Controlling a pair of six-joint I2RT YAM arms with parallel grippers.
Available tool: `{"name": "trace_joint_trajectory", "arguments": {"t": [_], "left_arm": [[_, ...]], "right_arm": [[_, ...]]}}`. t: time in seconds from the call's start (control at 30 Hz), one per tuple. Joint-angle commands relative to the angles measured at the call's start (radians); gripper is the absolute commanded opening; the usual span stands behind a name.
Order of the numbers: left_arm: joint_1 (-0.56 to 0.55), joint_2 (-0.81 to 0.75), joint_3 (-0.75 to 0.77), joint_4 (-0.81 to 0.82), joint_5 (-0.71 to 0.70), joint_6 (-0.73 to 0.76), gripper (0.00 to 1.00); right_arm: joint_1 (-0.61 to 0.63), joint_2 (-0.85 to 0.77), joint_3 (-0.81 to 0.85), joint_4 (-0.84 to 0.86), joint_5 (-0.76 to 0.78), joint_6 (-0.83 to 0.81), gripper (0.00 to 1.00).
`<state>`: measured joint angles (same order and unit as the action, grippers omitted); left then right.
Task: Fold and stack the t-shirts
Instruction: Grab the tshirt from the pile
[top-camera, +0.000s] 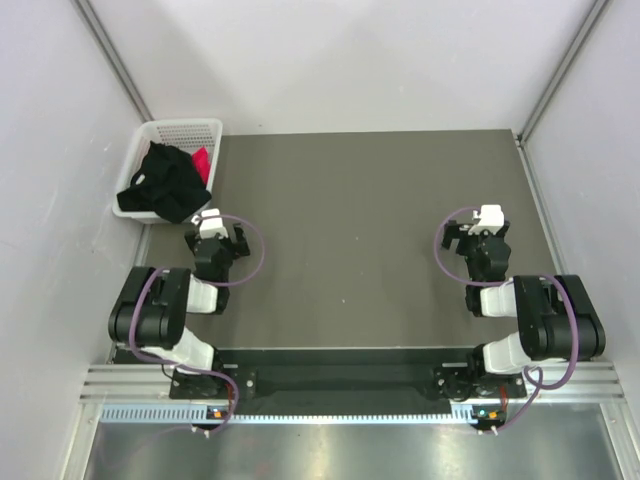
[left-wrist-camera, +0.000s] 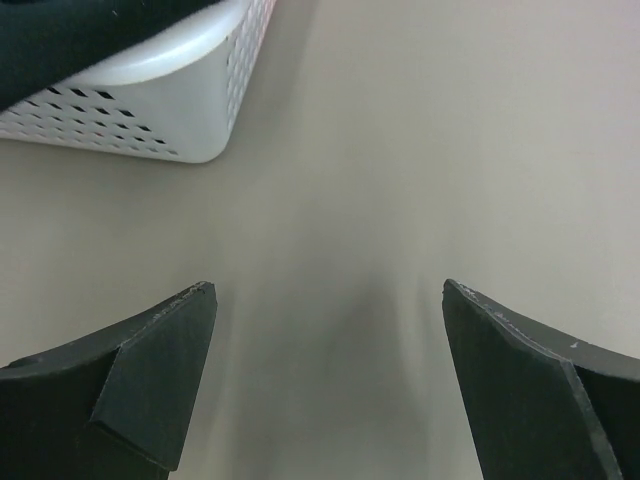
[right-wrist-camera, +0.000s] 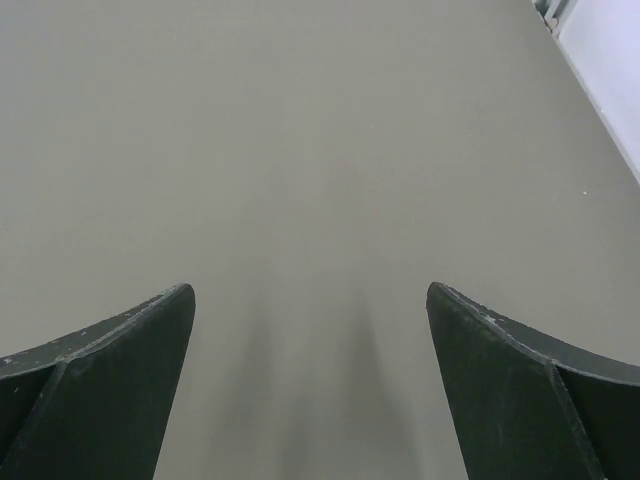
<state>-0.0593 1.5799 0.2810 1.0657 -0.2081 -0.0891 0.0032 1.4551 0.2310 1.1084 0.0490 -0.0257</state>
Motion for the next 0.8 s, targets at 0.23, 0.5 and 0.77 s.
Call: {"name": "trace_joint_trajectory", "arguments": {"t": [0.23,0.5,0.77], "left_arm": [[0.009,-0.305,0.189,-0.48,-0.48,-0.31,0.99],[0.052,-0.178,0.584,-1.061,-0.516,-0.523,0.99],[0.179,0.09,1.072,-1.45,-0.423,-0.525,0.99]], "right_arm": [[-0.011,-0.009,0.024,0.074,0.015,-0.028,1.0],[0.207,-0.163,0.306,-0.557,0.402,-0.013,1.0],[0.254,-0.09,0.669,-1.142,0.186,0.213,1.0]]}}
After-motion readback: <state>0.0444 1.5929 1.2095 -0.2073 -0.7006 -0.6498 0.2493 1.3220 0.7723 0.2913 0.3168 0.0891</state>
